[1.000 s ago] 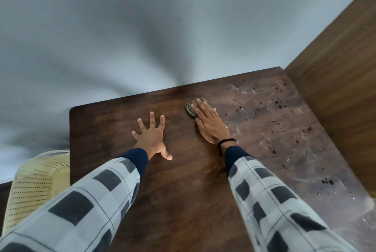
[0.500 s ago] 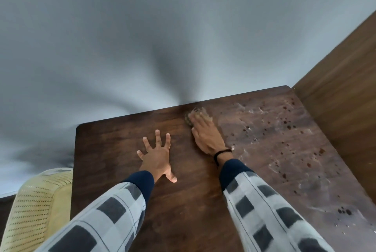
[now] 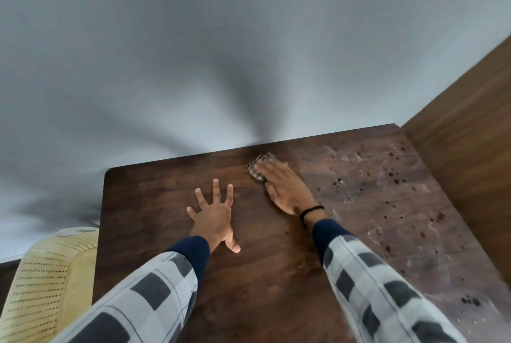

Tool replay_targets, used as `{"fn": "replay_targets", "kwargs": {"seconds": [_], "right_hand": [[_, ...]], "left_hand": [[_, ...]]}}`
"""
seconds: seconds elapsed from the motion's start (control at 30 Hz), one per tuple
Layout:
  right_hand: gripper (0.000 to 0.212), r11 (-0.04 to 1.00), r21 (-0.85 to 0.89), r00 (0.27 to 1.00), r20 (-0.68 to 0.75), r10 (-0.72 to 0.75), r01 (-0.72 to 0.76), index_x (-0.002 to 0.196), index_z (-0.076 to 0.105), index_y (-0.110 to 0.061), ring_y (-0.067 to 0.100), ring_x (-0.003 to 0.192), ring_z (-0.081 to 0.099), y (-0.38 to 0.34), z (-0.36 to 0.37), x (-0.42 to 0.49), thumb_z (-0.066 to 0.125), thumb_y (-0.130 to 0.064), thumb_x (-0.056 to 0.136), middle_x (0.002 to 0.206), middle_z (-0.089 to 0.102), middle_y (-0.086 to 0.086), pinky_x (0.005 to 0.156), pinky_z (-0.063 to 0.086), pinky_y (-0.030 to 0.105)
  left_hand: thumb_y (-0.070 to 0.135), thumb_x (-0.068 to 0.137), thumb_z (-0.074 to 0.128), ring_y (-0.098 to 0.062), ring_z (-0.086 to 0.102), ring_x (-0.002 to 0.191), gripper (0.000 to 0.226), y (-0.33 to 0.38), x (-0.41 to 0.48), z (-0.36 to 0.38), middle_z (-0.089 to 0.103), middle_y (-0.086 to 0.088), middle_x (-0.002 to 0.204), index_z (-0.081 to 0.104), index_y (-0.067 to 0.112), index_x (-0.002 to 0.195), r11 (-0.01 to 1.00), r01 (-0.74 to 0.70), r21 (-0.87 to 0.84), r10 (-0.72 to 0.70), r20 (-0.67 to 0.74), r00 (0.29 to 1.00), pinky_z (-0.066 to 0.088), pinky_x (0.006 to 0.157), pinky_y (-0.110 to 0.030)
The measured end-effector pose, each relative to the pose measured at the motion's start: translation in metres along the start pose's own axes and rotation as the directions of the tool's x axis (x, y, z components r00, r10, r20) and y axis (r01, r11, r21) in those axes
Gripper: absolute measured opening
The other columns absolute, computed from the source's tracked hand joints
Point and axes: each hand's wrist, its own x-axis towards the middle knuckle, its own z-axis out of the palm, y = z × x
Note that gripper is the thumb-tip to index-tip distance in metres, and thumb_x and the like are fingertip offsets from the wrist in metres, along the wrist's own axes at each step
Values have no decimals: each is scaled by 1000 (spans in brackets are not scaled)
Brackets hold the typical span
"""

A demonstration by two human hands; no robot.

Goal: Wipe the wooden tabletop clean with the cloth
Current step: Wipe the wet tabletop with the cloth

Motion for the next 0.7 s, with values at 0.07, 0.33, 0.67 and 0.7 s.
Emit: {"fn": "replay_targets", "kwargs": {"seconds": [0.07,0.33,0.67,0.7], "right_hand": [[59,984,37,983,-49,174,-173,162,20,-28,10,156,3,10,-11,18,36,-24,106,170,14,-8,124,-8,30],[60,1000,15,1000,1,4,-4,162,19,-31,11,156,4,-16,8,-31,35,-26,104,169,15,-11,128,-2,38],[65,995,53,995,-48,83,-81,162,20,-30,12,157,6,-30,22,-76,36,-27,98,169,17,-9,128,5,37],[67,1000,27,1000,-20,-4,4,161,21,-31,12,157,8,-26,22,-94,36,-28,96,169,18,-11,127,6,37]], "left_hand": [[39,60,95,-49,-31,141,156,0,-1,0,-50,-2,149,-32,32,150,1000,4,-3,-4,10,1000,4,115,-72],[41,58,95,-50,-31,141,157,-2,2,2,-48,-3,151,-31,31,151,1000,-9,6,9,-16,1000,6,114,-73],[39,58,96,-50,-32,140,158,-2,2,4,-49,-3,150,-31,32,151,1000,-13,-6,13,-4,1000,5,114,-73],[40,57,96,-50,-32,140,158,-2,3,4,-49,-3,151,-31,32,151,1000,-13,-3,13,-5,1000,5,114,-73]]}}
